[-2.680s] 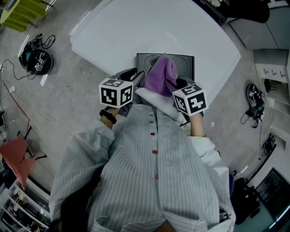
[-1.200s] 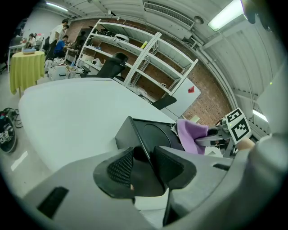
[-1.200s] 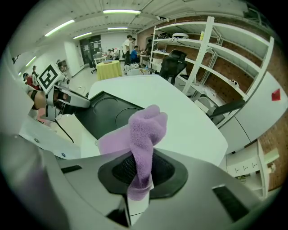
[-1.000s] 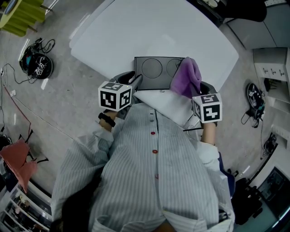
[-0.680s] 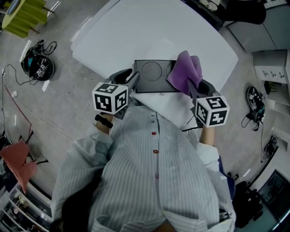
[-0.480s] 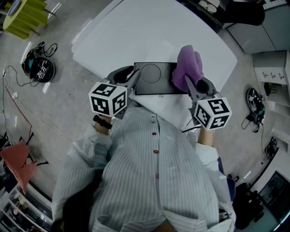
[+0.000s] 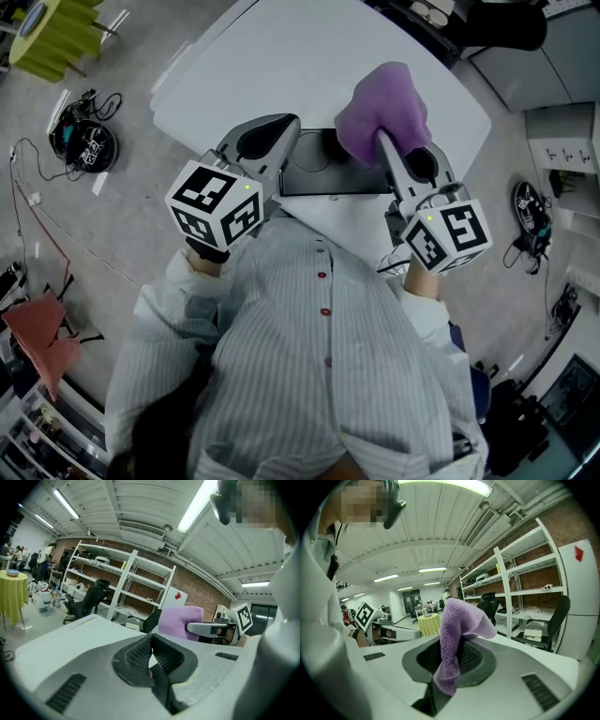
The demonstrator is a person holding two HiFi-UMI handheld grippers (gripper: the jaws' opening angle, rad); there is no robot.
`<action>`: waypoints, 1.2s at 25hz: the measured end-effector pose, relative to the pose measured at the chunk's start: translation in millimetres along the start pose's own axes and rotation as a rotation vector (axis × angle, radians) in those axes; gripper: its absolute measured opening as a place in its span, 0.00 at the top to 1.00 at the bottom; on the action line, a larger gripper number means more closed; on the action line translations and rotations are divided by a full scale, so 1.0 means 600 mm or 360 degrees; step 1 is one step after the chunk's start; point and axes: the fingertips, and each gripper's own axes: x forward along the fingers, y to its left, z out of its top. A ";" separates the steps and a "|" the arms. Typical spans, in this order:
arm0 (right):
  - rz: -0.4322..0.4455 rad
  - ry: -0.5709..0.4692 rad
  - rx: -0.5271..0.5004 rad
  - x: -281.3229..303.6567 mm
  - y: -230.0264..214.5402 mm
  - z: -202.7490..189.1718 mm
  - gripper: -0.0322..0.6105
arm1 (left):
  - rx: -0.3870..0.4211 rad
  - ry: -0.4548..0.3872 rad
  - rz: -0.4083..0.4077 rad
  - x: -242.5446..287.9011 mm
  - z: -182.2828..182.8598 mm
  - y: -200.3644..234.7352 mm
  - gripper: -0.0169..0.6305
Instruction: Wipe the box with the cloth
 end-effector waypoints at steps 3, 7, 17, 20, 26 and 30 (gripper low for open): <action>-0.0016 -0.0005 -0.0071 -0.006 0.005 0.008 0.86 | 0.0066 -0.0016 -0.0041 0.005 0.016 -0.021 0.96; -0.0025 0.0008 -0.0098 -0.012 0.012 0.007 0.86 | 0.0170 -0.0011 -0.0072 0.002 0.022 -0.038 0.96; -0.0014 -0.0010 -0.0094 -0.021 0.015 0.012 0.86 | 0.0245 0.0035 -0.0104 0.006 0.022 -0.048 0.96; -0.0009 -0.0001 -0.0103 -0.017 0.018 0.011 0.86 | 0.0265 0.0059 -0.0124 0.005 0.023 -0.050 0.96; -0.0007 0.0011 -0.0101 -0.014 0.021 0.003 0.86 | 0.0320 0.0106 -0.0155 0.004 0.023 -0.054 0.96; -0.0023 0.0026 -0.0099 -0.011 0.021 -0.002 0.86 | 0.0327 0.0122 -0.0171 0.002 0.022 -0.051 0.96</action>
